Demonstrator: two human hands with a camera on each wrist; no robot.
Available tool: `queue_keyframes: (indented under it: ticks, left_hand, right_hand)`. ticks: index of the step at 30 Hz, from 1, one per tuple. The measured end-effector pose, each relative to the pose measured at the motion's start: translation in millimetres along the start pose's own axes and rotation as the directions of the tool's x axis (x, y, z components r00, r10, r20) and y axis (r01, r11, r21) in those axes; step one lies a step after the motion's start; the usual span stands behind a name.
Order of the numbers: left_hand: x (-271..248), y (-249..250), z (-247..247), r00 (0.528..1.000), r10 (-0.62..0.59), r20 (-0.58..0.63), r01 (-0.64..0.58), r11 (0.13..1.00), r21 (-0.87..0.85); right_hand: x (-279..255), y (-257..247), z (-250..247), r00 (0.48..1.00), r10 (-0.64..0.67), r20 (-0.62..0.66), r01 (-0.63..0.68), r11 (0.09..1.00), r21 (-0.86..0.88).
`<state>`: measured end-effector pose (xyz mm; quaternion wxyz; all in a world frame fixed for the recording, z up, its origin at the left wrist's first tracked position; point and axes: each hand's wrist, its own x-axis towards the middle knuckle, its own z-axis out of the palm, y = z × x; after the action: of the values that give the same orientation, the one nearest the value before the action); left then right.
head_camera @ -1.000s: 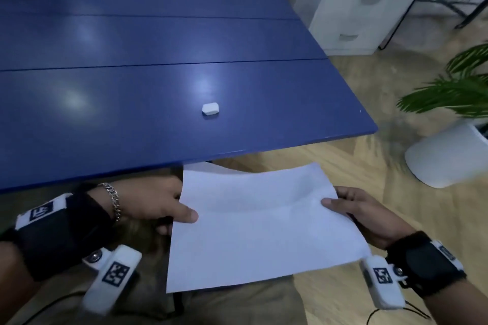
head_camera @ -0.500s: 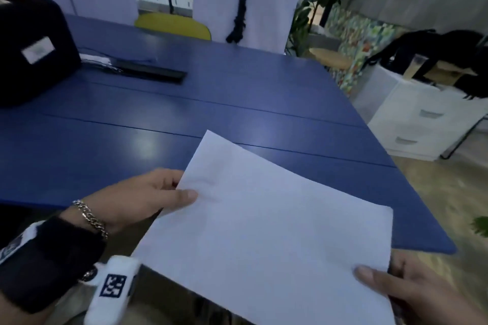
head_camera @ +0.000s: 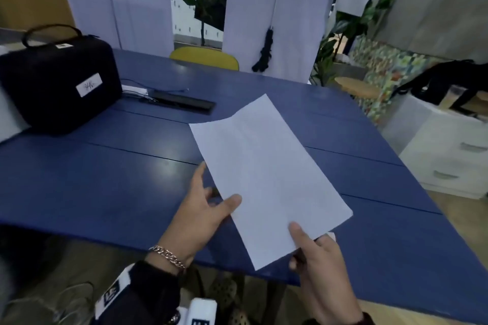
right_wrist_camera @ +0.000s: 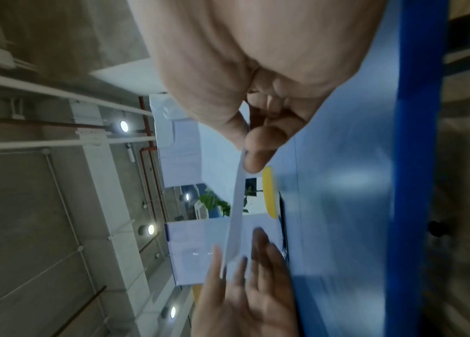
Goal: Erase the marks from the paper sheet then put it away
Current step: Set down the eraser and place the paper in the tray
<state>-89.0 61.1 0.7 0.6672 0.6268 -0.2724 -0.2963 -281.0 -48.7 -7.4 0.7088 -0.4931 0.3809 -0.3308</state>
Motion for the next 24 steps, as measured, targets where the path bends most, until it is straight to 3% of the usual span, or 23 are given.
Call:
queue_keyframes:
  ticks: [4,7,12,14,17,20,24]
  left_hand:
    - [19.6,-14.6,-8.0,0.998,0.011,-0.064,-0.001,0.986,0.166]
    - [32.6,-13.4,-22.5,1.0,-0.025,0.009,0.02,0.931,0.364]
    - [56.7,-6.7,-30.6,0.987,-0.107,0.122,0.021,0.829,0.56]
    - [62.1,-6.8,-31.1,0.99,-0.104,0.096,0.011,0.735,0.678]
    - [54.7,-9.4,-30.1,0.986,-0.108,0.131,-0.065,0.473,0.879]
    - [36.5,-11.3,-23.5,0.945,-0.239,0.223,-0.154,0.276,0.949]
    - [37.5,-16.5,-23.0,0.945,-0.228,0.236,-0.188,0.214,0.959]
  right_hand:
    - [-3.1,14.1,4.4,0.997,0.058,-0.055,-0.056,0.998,0.026]
    - [4.5,17.7,-18.0,0.988,0.005,-0.155,-0.003,1.0,0.014]
    - [11.2,5.9,-38.4,0.995,-0.101,0.02,0.101,0.926,-0.365]
    - [12.2,6.1,-41.4,0.993,-0.122,-0.001,0.107,0.873,-0.476]
    - [11.9,6.2,-39.9,0.983,-0.181,-0.025,0.131,0.794,-0.594]
    - [8.3,7.5,-41.8,0.976,-0.215,0.012,0.159,0.681,-0.714]
    - [-0.9,5.1,-45.2,0.943,-0.28,0.178,0.255,0.269,-0.929]
